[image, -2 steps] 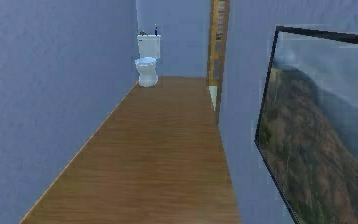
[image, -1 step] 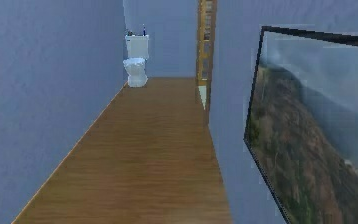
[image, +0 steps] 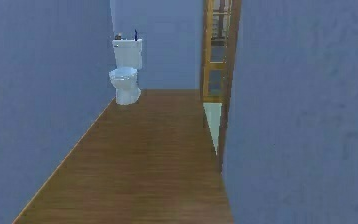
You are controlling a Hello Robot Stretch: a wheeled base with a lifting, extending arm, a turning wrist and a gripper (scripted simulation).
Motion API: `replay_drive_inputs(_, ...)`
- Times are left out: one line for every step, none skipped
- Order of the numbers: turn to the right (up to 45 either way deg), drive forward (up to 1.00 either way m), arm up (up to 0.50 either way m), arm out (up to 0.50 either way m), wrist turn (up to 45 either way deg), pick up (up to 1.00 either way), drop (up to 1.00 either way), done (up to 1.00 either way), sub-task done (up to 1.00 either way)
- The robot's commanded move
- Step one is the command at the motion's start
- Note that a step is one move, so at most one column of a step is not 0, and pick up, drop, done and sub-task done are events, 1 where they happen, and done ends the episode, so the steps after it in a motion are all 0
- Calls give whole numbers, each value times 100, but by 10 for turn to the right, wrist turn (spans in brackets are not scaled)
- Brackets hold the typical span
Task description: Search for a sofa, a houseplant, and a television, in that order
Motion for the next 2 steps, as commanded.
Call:
replay_drive_inputs(0,100,0,0,0,0,0,0,0)
replay_drive_inputs(0,80,0,0,0,0,0,0,0)
